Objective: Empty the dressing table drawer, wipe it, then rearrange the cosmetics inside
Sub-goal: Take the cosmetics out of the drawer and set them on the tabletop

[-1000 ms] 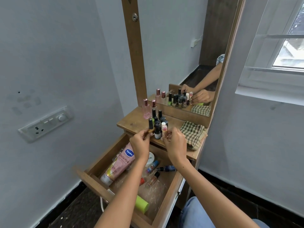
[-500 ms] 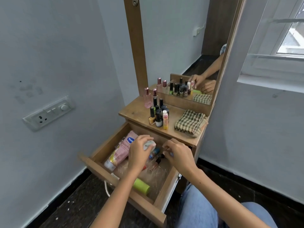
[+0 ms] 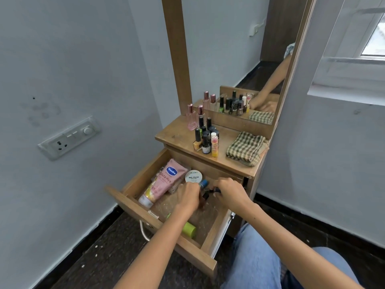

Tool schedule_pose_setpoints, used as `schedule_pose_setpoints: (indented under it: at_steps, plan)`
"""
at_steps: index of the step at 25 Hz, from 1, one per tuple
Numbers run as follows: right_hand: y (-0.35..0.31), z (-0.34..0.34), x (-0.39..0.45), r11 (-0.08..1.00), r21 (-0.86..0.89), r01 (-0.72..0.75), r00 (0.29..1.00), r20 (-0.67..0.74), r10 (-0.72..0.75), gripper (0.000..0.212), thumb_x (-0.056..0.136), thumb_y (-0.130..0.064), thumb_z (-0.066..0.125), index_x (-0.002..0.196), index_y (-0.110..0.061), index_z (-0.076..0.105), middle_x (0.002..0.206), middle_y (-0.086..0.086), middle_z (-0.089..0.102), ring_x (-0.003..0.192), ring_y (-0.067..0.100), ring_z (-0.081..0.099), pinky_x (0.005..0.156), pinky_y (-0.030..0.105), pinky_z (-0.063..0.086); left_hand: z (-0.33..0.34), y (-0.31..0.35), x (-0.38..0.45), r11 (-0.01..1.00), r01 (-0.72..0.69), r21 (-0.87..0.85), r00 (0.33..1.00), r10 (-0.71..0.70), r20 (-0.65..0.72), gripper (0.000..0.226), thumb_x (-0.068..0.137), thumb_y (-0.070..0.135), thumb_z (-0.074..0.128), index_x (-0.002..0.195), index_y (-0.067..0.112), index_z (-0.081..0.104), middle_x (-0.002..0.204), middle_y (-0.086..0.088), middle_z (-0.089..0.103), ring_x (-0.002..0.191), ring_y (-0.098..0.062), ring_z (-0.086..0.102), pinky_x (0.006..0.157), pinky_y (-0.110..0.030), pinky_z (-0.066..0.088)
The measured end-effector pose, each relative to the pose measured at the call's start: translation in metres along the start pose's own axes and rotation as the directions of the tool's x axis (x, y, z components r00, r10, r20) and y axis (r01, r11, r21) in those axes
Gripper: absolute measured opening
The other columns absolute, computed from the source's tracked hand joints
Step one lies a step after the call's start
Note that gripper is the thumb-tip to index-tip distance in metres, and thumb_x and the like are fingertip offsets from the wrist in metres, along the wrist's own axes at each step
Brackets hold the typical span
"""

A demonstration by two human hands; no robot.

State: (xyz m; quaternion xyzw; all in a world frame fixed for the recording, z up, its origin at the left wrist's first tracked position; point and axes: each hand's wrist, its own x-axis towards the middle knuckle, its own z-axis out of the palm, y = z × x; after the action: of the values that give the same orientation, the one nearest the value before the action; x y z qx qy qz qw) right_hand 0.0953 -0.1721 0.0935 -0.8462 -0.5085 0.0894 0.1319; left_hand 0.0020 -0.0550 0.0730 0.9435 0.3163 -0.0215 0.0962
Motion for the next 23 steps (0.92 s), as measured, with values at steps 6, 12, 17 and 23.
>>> schedule_pose_setpoints:
  at_steps: [6, 12, 17, 23]
  plan:
    - [0.007, -0.005, -0.004, 0.996, 0.084, 0.003, 1.0, -0.025, -0.001, 0.024, 0.09, -0.009, 0.056, 0.11, -0.016, 0.066, 0.111, 0.005, 0.063, 0.102, 0.025, 0.06, 0.078, 0.032, 0.048, 0.0, -0.013, -0.009, 0.972, 0.037, -0.232, 0.985, -0.075, -0.155, 0.015, 0.076, 0.032, 0.077, 0.088, 0.023, 0.074, 0.089, 0.003, 0.071, 0.084, -0.017, 0.065, 0.079, -0.03, 0.052]
    - [-0.006, -0.011, 0.02, 0.985, -0.154, -0.08, 0.986, 0.13, 0.101, 0.026, 0.09, -0.003, 0.054, 0.114, -0.009, 0.06, 0.115, 0.013, 0.061, 0.103, 0.032, 0.061, 0.081, 0.038, 0.051, -0.018, -0.026, -0.032, 0.69, -0.117, -0.714, 0.883, -0.257, -0.394, 0.023, 0.076, 0.015, 0.077, 0.093, 0.021, 0.062, 0.086, 0.017, 0.063, 0.082, 0.008, 0.058, 0.072, -0.004, 0.043]
    - [-0.024, -0.003, 0.032, 0.924, -0.383, -0.003, 0.968, 0.229, 0.098, 0.03, 0.091, 0.003, 0.049, 0.118, -0.006, 0.058, 0.12, 0.013, 0.06, 0.109, 0.031, 0.06, 0.08, 0.036, 0.049, -0.016, -0.027, -0.029, 0.626, -0.126, -0.77, 0.855, -0.326, -0.404, 0.03, 0.076, 0.009, 0.077, 0.093, 0.026, 0.059, 0.086, 0.021, 0.06, 0.087, -0.001, 0.061, 0.069, -0.009, 0.043]
    - [-0.024, 0.006, 0.027, 0.991, 0.03, -0.128, 0.986, 0.108, 0.124, 0.027, 0.084, -0.004, 0.065, 0.11, -0.008, 0.061, 0.111, 0.013, 0.062, 0.101, 0.032, 0.062, 0.077, 0.036, 0.049, -0.015, -0.027, -0.031, 0.622, -0.13, -0.773, 0.846, -0.337, -0.413, 0.026, 0.077, 0.012, 0.077, 0.092, 0.022, 0.059, 0.084, 0.024, 0.057, 0.081, 0.01, 0.056, 0.069, -0.002, 0.041]
